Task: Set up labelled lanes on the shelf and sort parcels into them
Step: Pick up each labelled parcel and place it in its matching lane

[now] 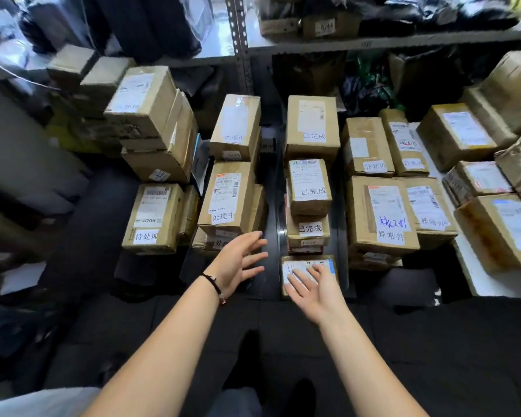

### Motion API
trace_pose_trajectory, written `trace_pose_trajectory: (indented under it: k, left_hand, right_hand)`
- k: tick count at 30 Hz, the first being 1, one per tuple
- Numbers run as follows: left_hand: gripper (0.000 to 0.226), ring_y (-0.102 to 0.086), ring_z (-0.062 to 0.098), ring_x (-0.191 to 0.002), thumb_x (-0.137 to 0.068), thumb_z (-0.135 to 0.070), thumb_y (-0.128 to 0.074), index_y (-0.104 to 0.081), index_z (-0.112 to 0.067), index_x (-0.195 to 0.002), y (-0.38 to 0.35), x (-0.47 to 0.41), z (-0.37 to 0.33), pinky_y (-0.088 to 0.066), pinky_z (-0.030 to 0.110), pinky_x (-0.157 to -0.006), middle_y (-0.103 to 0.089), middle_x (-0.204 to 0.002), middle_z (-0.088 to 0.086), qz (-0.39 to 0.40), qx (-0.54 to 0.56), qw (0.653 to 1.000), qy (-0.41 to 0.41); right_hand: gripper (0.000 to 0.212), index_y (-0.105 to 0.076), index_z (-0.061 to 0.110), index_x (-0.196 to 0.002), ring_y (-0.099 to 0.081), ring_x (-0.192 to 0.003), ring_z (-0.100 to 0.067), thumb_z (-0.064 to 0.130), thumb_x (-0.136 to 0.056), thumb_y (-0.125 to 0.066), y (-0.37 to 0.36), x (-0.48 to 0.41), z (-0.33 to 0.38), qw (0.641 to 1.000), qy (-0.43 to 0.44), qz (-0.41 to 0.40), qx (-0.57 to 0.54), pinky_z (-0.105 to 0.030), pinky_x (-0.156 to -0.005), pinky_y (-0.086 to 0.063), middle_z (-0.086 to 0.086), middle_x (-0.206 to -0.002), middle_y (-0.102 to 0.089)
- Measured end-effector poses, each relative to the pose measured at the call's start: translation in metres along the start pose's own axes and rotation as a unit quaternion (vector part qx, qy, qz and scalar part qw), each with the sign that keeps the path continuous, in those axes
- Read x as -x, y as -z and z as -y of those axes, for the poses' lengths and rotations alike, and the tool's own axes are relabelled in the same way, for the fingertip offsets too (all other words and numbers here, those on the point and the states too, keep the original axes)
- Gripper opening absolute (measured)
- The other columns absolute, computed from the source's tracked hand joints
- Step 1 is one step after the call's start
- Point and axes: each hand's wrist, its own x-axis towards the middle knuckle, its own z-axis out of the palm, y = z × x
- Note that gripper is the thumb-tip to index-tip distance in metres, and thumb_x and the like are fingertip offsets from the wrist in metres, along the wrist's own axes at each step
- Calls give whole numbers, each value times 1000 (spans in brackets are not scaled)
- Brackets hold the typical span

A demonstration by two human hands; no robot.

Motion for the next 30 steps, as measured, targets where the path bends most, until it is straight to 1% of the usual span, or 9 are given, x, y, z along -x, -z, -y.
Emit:
trace_pose_trajectory:
  k: [2, 5, 8, 10, 13, 17, 22, 26, 30]
  left_hand:
    - [32, -64, 21, -116, -100, -36, -53, -60, -20, -127, 13, 15, 2, -49, 45, -101, -67, -126, 1, -21, 16, 1000, -15]
    - [27, -60, 19, -120, -100, -37, -51, -62, -24, -122, 39, 38, -2, -46, 43, -103, -66, -128, -1, -65, 7, 996, -58]
    - [28, -54, 13, -124, -101, -31, -52, -60, -25, -128, 72, 60, -12, -44, 40, -104, -63, -131, -4, -111, -35, 986, -119]
    - [28, -54, 10, -122, -102, -28, -52, -59, -25, -129, 95, 73, -21, -43, 41, -106, -62, -130, -5, -119, -30, 982, -144]
    - [27, -53, 11, -125, -102, -31, -52, -59, -27, -128, 137, 88, -32, -44, 41, -107, -61, -133, -5, -123, -14, 979, -163]
    - [28, -56, 8, -125, -101, -31, -54, -61, -28, -128, 196, 100, -45, -47, 36, -101, -64, -131, -9, -138, -20, 972, -188]
    - [24, -61, 8, -118, -102, -27, -52, -62, -29, -123, 264, 107, -65, -47, 37, -103, -68, -121, -10, -142, 6, 971, -191]
    - [29, -62, 20, -121, -102, -26, -49, -61, -21, -129, 315, 102, -83, -49, 39, -100, -66, -131, 2, -123, 104, 967, -195]
    - [42, -61, 27, -122, -97, -32, -49, -59, -14, -133, 353, 90, -104, -48, 43, -101, -65, -131, 9, -84, 268, 937, -208]
  right_hand:
    - [31, -51, 17, -133, -60, -117, -31, 28, -104, -48, -26, 17, -1, 997, 14, 60, 45, -43, -87, -52, -13, -124, -65]
    - [26, -53, 21, -128, -63, -107, -20, 31, -105, -44, -67, 39, -10, 979, 50, 123, 155, -40, -94, -46, -6, -125, -66]
    - [26, -58, 24, -128, -64, -113, -20, 30, -105, -49, -109, 56, -26, 950, 82, 178, 243, -40, -98, -46, 0, -124, -68]
    - [28, -59, 24, -129, -65, -113, -19, 30, -103, -53, -136, 63, -38, 937, 83, 207, 270, -40, -99, -47, 0, -125, -68]
    - [29, -60, 24, -129, -65, -111, -18, 31, -101, -55, -175, 67, -61, 924, 83, 232, 292, -34, -89, -51, 0, -123, -69]
    - [19, -65, 26, -117, -68, -106, -19, 30, -101, -56, -224, 66, -98, 906, 109, 237, 333, -33, -84, -50, 4, -110, -72]
    - [22, -66, 20, -119, -68, -109, -22, 28, -100, -57, -278, 66, -144, 898, 121, 238, 351, -35, -86, -52, -4, -121, -72]
    - [29, -64, 14, -127, -67, -109, -25, 23, -102, -54, -322, 65, -166, 907, 110, 243, 326, -37, -89, -52, -9, -125, -70]
    - [29, -65, 16, -126, -66, -114, -27, 23, -101, -53, -365, 51, -180, 911, 108, 243, 315, -37, -86, -52, -8, -126, -70]
